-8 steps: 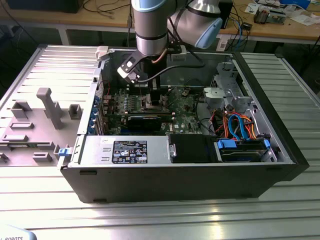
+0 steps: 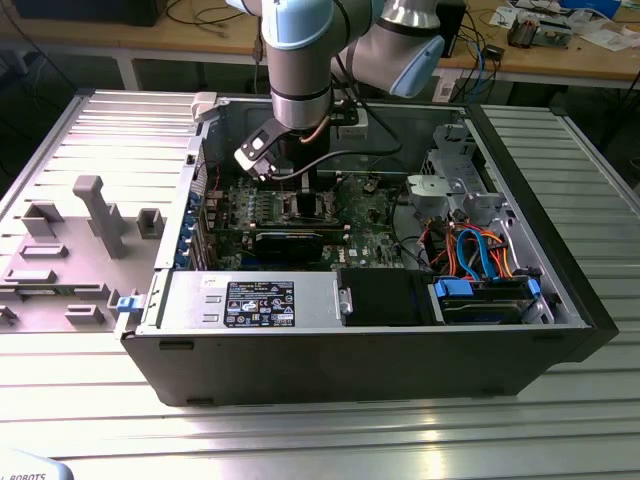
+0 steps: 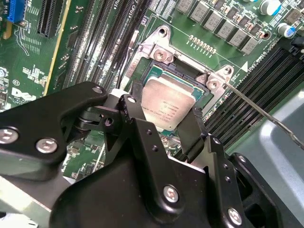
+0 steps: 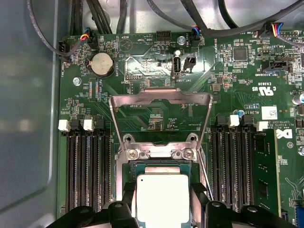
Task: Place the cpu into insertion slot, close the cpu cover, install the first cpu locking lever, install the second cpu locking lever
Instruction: 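Place the cpu into insertion slot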
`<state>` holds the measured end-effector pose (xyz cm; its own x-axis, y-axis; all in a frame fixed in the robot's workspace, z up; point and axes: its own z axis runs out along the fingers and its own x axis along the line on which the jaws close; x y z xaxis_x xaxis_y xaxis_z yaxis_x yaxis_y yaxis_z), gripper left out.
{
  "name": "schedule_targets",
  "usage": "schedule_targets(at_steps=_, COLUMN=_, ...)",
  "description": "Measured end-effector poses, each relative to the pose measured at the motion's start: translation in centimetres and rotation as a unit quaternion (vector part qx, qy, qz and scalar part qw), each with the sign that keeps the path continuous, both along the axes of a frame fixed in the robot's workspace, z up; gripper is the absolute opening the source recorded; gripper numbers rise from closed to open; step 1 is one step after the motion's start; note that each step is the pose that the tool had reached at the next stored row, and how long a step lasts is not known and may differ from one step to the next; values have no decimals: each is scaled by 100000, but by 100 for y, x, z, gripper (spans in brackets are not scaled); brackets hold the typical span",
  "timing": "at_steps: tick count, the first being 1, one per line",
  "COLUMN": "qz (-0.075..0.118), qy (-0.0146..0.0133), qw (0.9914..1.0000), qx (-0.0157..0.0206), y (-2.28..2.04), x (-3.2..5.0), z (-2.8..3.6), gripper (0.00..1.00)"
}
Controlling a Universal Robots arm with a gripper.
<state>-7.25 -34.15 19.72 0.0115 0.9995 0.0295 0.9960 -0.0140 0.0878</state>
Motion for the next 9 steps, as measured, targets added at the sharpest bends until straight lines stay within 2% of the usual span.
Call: schedule_targets(at_steps=9, qz=7, qy=6, qw=100000, qx=-5, y=0, x=0, z=0, gripper=54)
